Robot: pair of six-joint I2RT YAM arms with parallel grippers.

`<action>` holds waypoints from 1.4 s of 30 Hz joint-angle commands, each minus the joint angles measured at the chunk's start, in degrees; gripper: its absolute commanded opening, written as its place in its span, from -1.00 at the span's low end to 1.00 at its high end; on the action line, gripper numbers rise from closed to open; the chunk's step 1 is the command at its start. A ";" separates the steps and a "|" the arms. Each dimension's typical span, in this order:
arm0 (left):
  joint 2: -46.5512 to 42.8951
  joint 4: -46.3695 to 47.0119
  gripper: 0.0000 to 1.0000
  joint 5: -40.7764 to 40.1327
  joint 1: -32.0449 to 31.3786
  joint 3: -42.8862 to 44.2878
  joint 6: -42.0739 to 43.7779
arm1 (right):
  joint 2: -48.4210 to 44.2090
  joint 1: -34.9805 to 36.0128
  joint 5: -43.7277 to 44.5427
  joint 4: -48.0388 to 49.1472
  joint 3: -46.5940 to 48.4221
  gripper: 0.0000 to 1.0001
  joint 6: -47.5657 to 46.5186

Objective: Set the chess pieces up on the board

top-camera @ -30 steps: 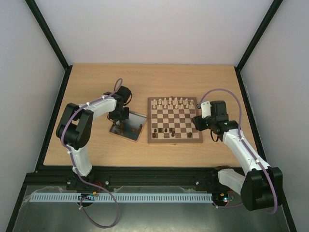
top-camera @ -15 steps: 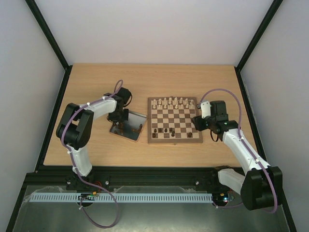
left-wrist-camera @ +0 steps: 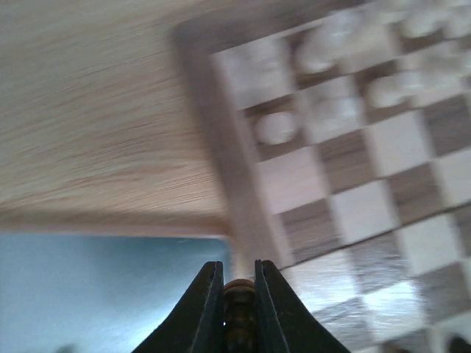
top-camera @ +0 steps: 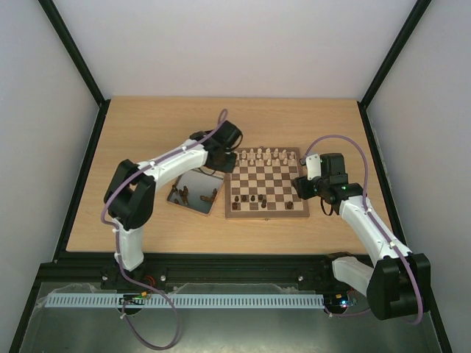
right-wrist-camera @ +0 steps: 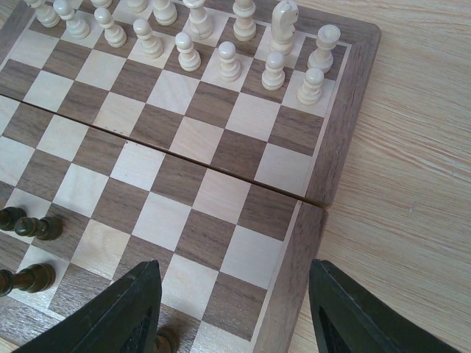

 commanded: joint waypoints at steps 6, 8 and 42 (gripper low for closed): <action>10.57 -7.20 -0.88 3.24 -9.79 13.82 2.83 | -0.47 -0.20 0.09 -1.74 0.69 0.13 -0.52; 12.17 -8.34 -0.88 3.66 -10.61 15.34 2.96 | -0.51 -0.20 0.10 -1.90 0.59 0.13 -0.51; -17.44 1.89 -0.09 3.68 4.72 -8.64 5.62 | 18.44 10.56 -9.21 -14.11 19.64 0.12 -10.61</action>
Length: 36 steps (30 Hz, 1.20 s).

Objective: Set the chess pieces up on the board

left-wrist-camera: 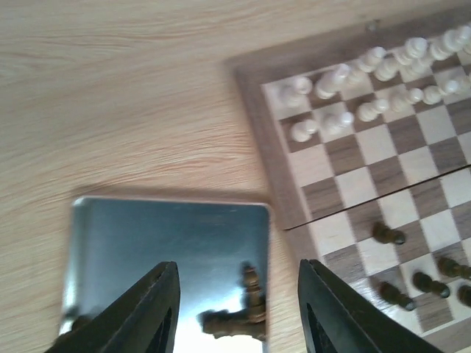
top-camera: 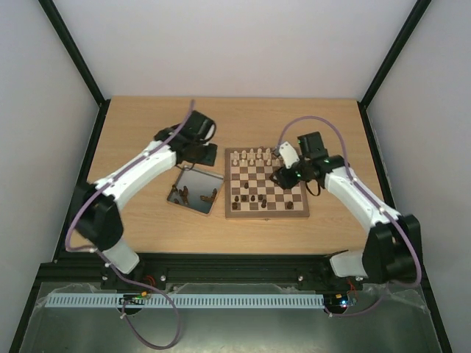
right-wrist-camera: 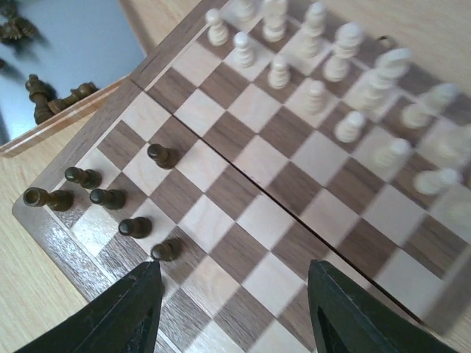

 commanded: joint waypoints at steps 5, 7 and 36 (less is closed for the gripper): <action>-15.89 14.06 0.05 -1.08 6.57 -18.78 3.42 | 16.68 7.28 0.46 -8.59 12.02 0.06 -0.90; -18.23 17.12 0.13 -2.16 8.06 -22.37 3.26 | 19.89 9.30 1.77 -9.88 14.76 0.03 -1.17; -18.28 18.77 0.12 -3.44 12.22 -25.17 1.10 | 35.95 17.22 10.18 -15.42 26.25 -0.79 2.06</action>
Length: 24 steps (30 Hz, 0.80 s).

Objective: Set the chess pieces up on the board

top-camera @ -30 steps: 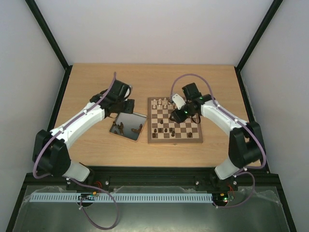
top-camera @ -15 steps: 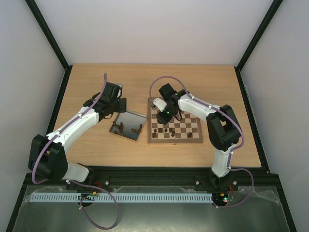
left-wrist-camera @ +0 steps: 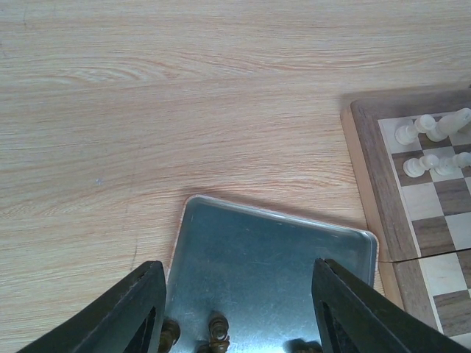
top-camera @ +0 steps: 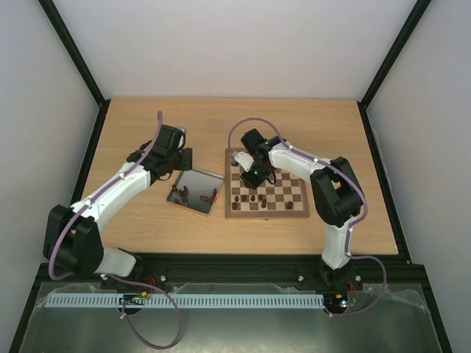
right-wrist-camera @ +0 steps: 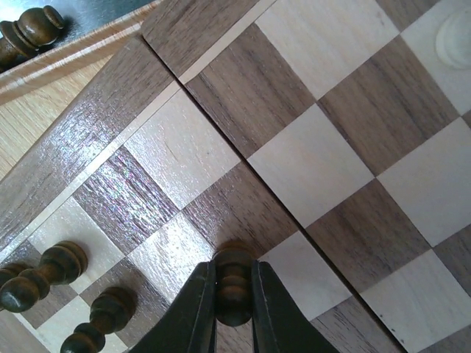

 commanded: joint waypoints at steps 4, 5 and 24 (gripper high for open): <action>0.48 0.38 0.11 0.81 0.49 0.14 -0.43 | -2.83 -0.31 2.51 -3.36 -0.01 -0.86 0.91; 0.60 0.32 0.11 0.98 0.47 0.18 -0.34 | -3.48 -0.71 2.62 -3.51 -0.36 -0.87 0.91; 1.27 0.13 0.11 2.73 0.49 0.32 -0.21 | -19.67 -8.40 0.80 -7.15 -17.96 -0.87 -4.52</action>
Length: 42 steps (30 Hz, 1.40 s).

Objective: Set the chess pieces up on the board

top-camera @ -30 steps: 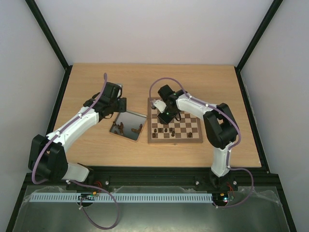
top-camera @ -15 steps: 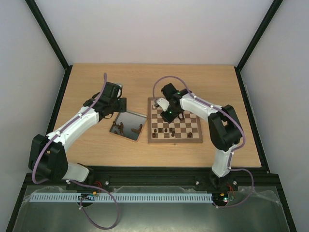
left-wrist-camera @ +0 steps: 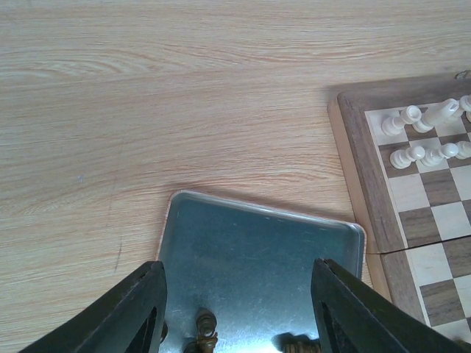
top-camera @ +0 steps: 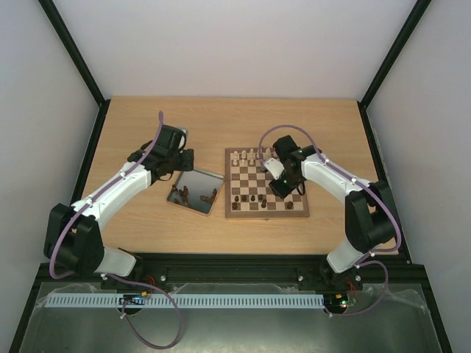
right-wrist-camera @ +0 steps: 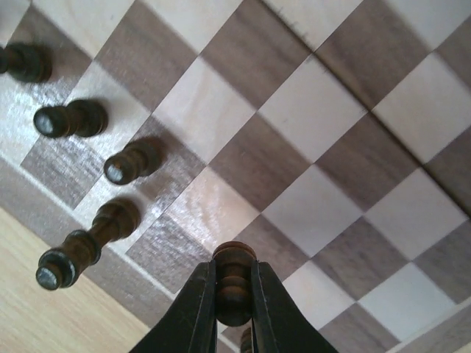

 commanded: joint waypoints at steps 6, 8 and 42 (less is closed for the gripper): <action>1.12 -0.12 0.10 0.85 0.43 0.31 -0.10 | 0.30 2.32 -3.40 -1.58 -2.90 -0.85 -1.60; 1.11 -0.15 0.10 0.74 0.47 0.24 -0.10 | 0.92 3.10 -3.05 -0.70 -2.90 -0.85 -1.18; 2.66 -1.42 0.09 -0.62 0.40 0.09 -1.88 | -2.76 4.15 3.55 -3.68 1.45 -0.29 0.20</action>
